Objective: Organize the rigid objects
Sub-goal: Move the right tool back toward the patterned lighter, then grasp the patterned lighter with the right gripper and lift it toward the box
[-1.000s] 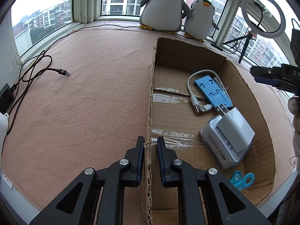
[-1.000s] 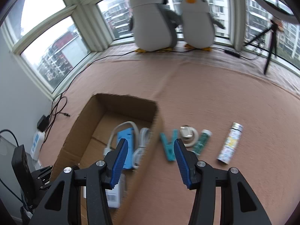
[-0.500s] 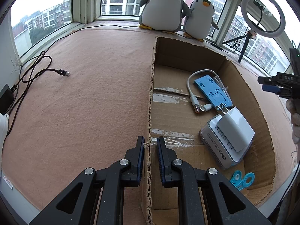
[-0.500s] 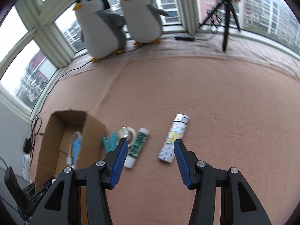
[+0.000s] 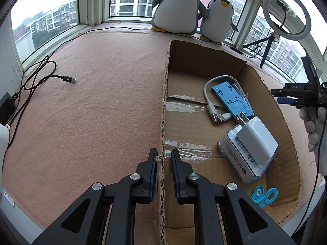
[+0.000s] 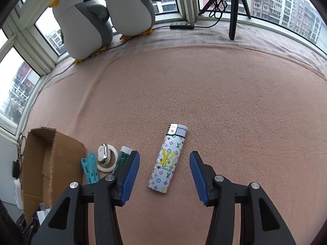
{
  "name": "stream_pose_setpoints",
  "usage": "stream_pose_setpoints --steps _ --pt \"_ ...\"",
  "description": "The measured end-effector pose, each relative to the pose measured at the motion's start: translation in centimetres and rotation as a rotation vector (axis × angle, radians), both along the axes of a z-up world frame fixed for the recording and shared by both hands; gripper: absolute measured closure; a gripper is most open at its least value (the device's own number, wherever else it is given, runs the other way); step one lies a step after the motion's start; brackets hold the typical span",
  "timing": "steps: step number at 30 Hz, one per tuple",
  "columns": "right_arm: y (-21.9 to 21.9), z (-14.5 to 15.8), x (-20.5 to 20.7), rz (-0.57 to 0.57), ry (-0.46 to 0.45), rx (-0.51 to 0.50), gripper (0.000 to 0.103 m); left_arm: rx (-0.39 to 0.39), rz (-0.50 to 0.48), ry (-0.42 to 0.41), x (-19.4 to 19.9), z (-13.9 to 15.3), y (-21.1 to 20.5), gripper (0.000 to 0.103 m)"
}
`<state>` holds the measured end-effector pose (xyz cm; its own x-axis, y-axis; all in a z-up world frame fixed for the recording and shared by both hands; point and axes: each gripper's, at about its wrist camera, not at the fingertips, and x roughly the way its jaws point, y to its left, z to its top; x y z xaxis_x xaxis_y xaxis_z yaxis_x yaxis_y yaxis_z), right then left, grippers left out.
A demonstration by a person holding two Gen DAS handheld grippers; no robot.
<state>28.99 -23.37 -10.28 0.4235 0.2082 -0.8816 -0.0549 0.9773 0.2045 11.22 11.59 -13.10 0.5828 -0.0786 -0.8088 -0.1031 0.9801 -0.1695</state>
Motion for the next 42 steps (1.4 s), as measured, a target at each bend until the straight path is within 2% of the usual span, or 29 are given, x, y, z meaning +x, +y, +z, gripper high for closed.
stream_pose_setpoints --steps 4,11,15,22,30,42 --pt "0.5 -0.7 0.4 -0.004 0.015 -0.04 0.065 -0.001 0.0 0.0 0.0 0.0 0.0 0.088" --pt "1.3 -1.2 0.7 0.006 0.016 -0.087 0.067 -0.001 0.0 0.0 0.0 0.0 0.0 0.088" --pt "1.7 -1.2 0.8 0.015 0.017 -0.131 0.074 -0.001 0.0 0.0 0.0 0.0 0.0 0.088" --pt "1.6 -1.2 0.7 0.026 0.022 -0.14 0.078 0.0 0.0 0.0 0.0 0.0 0.0 0.088" --pt "1.2 -1.1 -0.2 0.036 0.024 -0.115 0.082 -0.001 0.0 0.0 0.0 0.0 0.0 0.088" --pt "-0.2 0.3 -3.1 0.036 0.004 -0.003 0.082 -0.001 0.0 0.0 0.0 0.0 0.0 0.088"
